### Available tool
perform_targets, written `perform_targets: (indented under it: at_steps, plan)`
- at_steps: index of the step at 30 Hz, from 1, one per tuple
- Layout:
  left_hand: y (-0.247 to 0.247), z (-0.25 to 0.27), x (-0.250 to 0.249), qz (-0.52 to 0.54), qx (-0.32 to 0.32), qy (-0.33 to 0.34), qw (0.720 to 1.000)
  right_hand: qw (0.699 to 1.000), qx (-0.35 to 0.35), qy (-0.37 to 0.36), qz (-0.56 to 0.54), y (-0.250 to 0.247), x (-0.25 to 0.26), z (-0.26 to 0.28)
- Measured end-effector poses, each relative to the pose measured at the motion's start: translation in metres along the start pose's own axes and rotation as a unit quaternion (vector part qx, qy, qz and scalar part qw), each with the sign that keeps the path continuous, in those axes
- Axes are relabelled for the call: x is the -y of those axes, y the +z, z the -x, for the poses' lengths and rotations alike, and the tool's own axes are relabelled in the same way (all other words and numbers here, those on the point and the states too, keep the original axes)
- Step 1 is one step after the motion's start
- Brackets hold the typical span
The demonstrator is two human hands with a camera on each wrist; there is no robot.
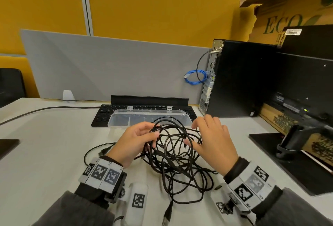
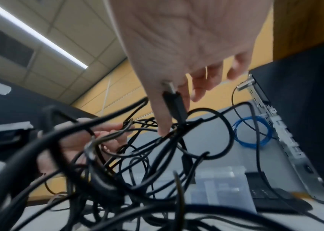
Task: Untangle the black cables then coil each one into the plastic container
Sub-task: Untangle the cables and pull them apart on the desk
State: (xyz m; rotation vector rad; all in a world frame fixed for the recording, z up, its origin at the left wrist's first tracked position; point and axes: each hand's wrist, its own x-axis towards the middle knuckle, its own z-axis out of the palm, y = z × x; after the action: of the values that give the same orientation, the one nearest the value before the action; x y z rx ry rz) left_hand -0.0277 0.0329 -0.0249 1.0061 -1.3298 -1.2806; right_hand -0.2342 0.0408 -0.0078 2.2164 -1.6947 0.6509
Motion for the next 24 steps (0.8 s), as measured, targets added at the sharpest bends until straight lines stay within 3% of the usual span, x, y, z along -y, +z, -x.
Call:
perform_targets:
  at_steps: [4, 12, 15, 19, 24]
  plan:
    - [-0.001, 0.001, -0.002, 0.057, 0.02, -0.018, 0.998, 0.99, 0.12, 0.033, -0.07, -0.003, -0.002, 0.002]
    - [-0.002, 0.002, -0.005, 0.114, 0.054, -0.042, 0.991, 0.977, 0.214, 0.017, -0.015, 0.012, -0.001, 0.0]
    - [-0.004, 0.002, -0.006, 0.146, 0.057, -0.041, 0.987, 0.969, 0.204, 0.056, -0.128, 0.02, -0.009, -0.002]
    - [-0.004, 0.003, -0.007, 0.149, 0.05, -0.02, 0.987, 0.9, 0.239, 0.11, -0.349, 0.022, -0.018, -0.003]
    - [-0.003, 0.004, -0.007, 0.055, 0.034, -0.005, 0.998, 0.834, 0.229, 0.132, -0.484, 0.015, -0.02, -0.001]
